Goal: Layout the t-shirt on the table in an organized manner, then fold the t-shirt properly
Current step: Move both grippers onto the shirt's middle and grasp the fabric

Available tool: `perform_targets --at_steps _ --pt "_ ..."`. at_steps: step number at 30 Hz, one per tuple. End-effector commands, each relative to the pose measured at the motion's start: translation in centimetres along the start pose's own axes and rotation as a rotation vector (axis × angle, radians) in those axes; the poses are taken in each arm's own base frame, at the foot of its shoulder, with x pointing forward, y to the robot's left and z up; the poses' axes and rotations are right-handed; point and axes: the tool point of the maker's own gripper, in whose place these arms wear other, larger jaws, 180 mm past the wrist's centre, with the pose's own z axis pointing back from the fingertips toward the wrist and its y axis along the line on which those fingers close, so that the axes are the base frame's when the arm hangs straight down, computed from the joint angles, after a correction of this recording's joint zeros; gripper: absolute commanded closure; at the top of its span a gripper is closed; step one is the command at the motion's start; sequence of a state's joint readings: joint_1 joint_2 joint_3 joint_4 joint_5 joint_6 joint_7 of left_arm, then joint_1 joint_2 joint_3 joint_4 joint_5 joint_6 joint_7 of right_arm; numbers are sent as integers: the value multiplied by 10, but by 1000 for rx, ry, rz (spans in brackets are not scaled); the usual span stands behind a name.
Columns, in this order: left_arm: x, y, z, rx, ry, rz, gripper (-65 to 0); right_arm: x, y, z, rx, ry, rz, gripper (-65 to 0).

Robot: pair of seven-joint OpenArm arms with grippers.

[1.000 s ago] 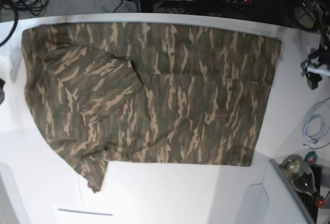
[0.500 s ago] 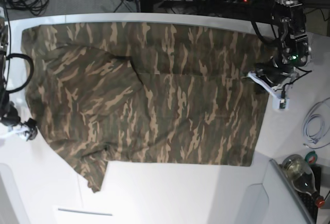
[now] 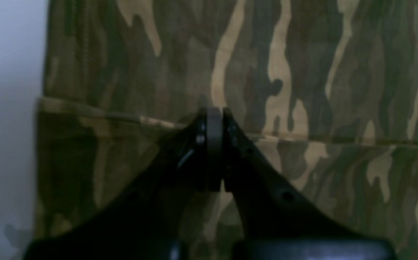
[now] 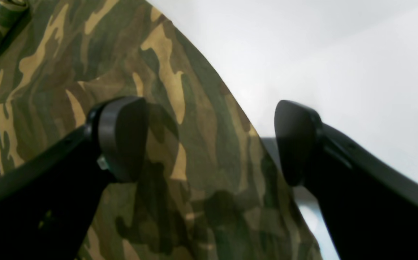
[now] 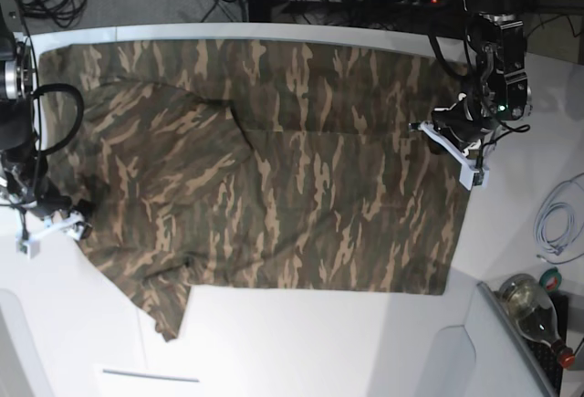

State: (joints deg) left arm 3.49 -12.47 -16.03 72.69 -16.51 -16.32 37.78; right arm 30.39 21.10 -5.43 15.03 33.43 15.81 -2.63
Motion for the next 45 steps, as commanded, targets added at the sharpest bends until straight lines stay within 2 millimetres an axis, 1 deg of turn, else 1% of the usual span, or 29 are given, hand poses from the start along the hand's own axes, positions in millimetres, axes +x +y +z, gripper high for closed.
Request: perform_targets --at_steps 1,2,4,8,10,11,14,16,17,19,21,22,26,27,30,33,34,37,39,40,42,43,45 --pt "21 4 4 5 -56 -11 0 19 -2 2 2 -31 1 -480" --pt "23 4 4 5 -59 -11 0 22 -1 2 6 -38 3 -446" --pt "24 4 4 5 -61 -11 0 30 2 3 13 -59 13 -348" --pt "24 4 4 5 -61 -10 0 34 1 4 14 -68 17 -156" --pt "24 4 3 5 -59 -9 0 35 1 5 14 -71 14 -36" --pt "24 4 3 5 -59 -9 0 36 1 5 14 -72 11 0" --pt "26 4 4 5 -64 -11 0 39 4 6 25 -82 19 -3" --pt "26 3 4 4 -65 -11 0 32 10 9 49 -78 41 0" --pt "26 4 4 6 -65 -12 0 34 14 13 63 -76 62 0" --pt "28 11 6 17 -66 -22 0 30 16 24 88 -62 86 0" --pt "30 12 7 21 -67 -25 0 33 22 40 114 -76 92 0" --pt "31 17 8 29 -68 -32 0 33 22 48 120 -80 96 0" --pt "53 21 6 34 -99 -32 0 32 33 78 152 -80 144 0" --pt "58 23 6 37 -106 -32 0 27 38 81 163 -68 149 0" --pt "84 28 2 43 -135 -31 0 14 46 96 180 -54 143 0" --pt "114 30 -5 43 -163 -5 0 8 57 109 200 -62 145 0" --pt "123 35 -7 53 -166 -4 0 6 61 114 207 -61 157 0" --pt "140 41 -15 84 -154 -18 0 1 68 122 221 -59 183 0" --pt "152 44 -20 99 -168 -19 -166 -1 71 127 227 -62 198 0" --pt "157 46 -22 103 -188 -20 -239 -1 73 129 230 -67 203 0" --pt "159 50 -31 106 -223 -2 -378 0 75 134 234 -77 214 0" --pt "157 52 -36 104 -229 11 -425 -1 75 136 235 -80 217 0" --pt "151 55 -46 98 -221 49 -476 1 77 140 238 -90 225 0"
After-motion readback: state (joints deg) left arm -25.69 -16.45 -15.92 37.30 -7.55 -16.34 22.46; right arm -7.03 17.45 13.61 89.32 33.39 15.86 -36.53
